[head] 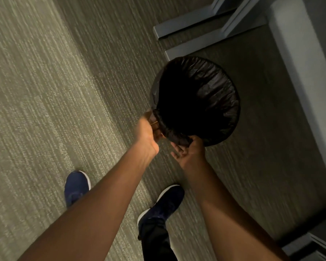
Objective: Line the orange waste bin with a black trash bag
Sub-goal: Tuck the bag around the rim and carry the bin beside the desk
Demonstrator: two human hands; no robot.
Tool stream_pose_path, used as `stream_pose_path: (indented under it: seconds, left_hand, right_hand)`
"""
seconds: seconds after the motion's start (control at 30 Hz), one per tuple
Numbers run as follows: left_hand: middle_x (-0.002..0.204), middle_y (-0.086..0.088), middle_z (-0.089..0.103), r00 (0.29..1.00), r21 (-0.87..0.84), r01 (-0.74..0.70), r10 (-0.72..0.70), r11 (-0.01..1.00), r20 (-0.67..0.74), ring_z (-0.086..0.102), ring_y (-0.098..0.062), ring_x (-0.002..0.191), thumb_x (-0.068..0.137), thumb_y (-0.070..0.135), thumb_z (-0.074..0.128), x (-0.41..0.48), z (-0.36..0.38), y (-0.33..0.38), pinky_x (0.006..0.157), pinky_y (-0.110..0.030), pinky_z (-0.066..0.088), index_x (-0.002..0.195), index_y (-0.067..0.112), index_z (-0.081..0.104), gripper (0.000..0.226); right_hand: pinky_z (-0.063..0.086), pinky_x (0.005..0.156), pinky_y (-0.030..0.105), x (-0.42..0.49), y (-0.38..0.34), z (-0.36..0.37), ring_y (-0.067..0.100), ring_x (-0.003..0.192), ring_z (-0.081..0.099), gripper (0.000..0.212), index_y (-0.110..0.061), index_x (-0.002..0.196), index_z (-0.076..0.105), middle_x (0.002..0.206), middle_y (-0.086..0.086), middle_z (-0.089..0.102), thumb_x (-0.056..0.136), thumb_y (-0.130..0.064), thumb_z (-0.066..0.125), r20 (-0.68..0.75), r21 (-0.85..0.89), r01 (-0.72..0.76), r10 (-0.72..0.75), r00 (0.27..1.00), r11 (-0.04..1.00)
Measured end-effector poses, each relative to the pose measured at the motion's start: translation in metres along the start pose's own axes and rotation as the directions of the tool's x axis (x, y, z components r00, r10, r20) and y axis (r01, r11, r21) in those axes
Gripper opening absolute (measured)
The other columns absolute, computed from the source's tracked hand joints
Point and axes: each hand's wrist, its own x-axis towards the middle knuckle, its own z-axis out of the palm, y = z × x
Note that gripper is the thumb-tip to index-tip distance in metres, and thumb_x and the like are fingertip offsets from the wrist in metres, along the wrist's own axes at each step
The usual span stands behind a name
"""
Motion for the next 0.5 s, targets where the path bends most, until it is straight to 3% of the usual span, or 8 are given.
stream_pose_path:
  seconds: [0.07, 0.13, 0.2, 0.27, 0.33, 0.43, 0.5]
  left_hand:
    - [0.092, -0.005, 0.075, 0.998, -0.010, -0.002, 0.003, 1.000, 0.062, 0.069, -0.022, 0.087, 0.095, 0.041, 0.054, 0.002, 0.007, -0.003, 0.085, -0.039, 0.056, 0.098, 0.016, 0.077, 0.034]
    - [0.115, -0.008, 0.073, 0.993, 0.012, -0.021, 0.020, 1.000, 0.112, 0.067, -0.026, 0.106, 0.096, 0.042, 0.054, 0.004, 0.015, -0.008, 0.095, -0.042, 0.053, 0.122, 0.012, 0.069, 0.043]
    - [0.113, -0.006, 0.075, 0.988, 0.061, -0.042, 0.032, 0.997, 0.149, 0.068, -0.024, 0.107, 0.095, 0.039, 0.059, 0.008, 0.023, -0.014, 0.092, -0.037, 0.055, 0.118, 0.014, 0.068, 0.035]
    - [0.090, 0.002, 0.079, 0.980, 0.083, -0.059, 0.041, 0.995, 0.196, 0.070, -0.018, 0.091, 0.094, 0.031, 0.063, 0.014, 0.032, -0.019, 0.080, -0.030, 0.059, 0.105, 0.016, 0.070, 0.020]
    - [0.080, 0.000, 0.075, 0.976, 0.099, -0.072, 0.050, 0.992, 0.211, 0.070, -0.016, 0.074, 0.094, 0.021, 0.064, 0.018, 0.043, -0.023, 0.066, -0.026, 0.059, 0.105, 0.011, 0.069, 0.016]
    - [0.085, -0.008, 0.070, 0.970, 0.164, -0.083, 0.042, 0.983, 0.241, 0.070, -0.019, 0.068, 0.094, 0.012, 0.064, 0.024, 0.062, -0.032, 0.062, -0.028, 0.059, 0.102, 0.007, 0.066, 0.009]
    - [0.101, -0.021, 0.071, 0.970, 0.179, -0.058, 0.013, 0.982, 0.241, 0.072, -0.032, 0.087, 0.093, 0.006, 0.064, 0.024, 0.075, -0.040, 0.075, -0.036, 0.063, 0.101, 0.004, 0.063, 0.008]
  right_hand:
    - [0.027, 0.114, 0.042, 0.007, -0.004, 0.000, 0.027, 0.136, 0.051, 0.049, -0.012, 0.143, 0.052, 0.147, 0.012, 0.055, 0.103, -0.036, 0.034, 0.001, 0.032, 0.012, -0.012, 1.000, 0.999]
    - [0.028, 0.115, 0.042, 0.012, -0.008, 0.003, 0.027, 0.136, 0.051, 0.050, -0.012, 0.143, 0.051, 0.147, 0.011, 0.054, 0.102, -0.036, 0.035, -0.001, 0.053, 0.031, -0.031, 1.000, 0.998]
    - [0.030, 0.114, 0.041, 0.019, -0.015, 0.005, 0.027, 0.133, 0.054, 0.049, -0.012, 0.142, 0.053, 0.145, 0.009, 0.056, 0.102, -0.036, 0.037, -0.015, 0.086, 0.055, -0.054, 0.998, 0.995]
    - [0.030, 0.113, 0.041, 0.026, -0.025, 0.007, 0.026, 0.134, 0.053, 0.049, -0.013, 0.140, 0.054, 0.145, 0.008, 0.056, 0.101, -0.037, 0.037, -0.016, 0.125, 0.069, -0.068, 0.998, 0.990]
    - [0.031, 0.114, 0.040, 0.034, -0.036, 0.008, 0.026, 0.138, 0.048, 0.050, -0.013, 0.141, 0.054, 0.146, 0.009, 0.054, 0.101, -0.039, 0.038, -0.007, 0.167, 0.082, -0.082, 0.997, 0.983]
    - [0.040, 0.109, 0.040, 0.047, -0.049, 0.018, 0.031, 0.130, 0.054, 0.051, -0.009, 0.140, 0.056, 0.139, 0.015, 0.059, 0.101, -0.036, 0.040, 0.005, 0.250, 0.112, -0.117, 0.993, 0.962]
    - [0.046, 0.103, 0.041, 0.053, -0.058, 0.027, 0.035, 0.113, 0.061, 0.049, -0.002, 0.140, 0.055, 0.124, 0.020, 0.064, 0.102, -0.028, 0.038, 0.036, 0.342, 0.158, -0.181, 0.983, 0.926]
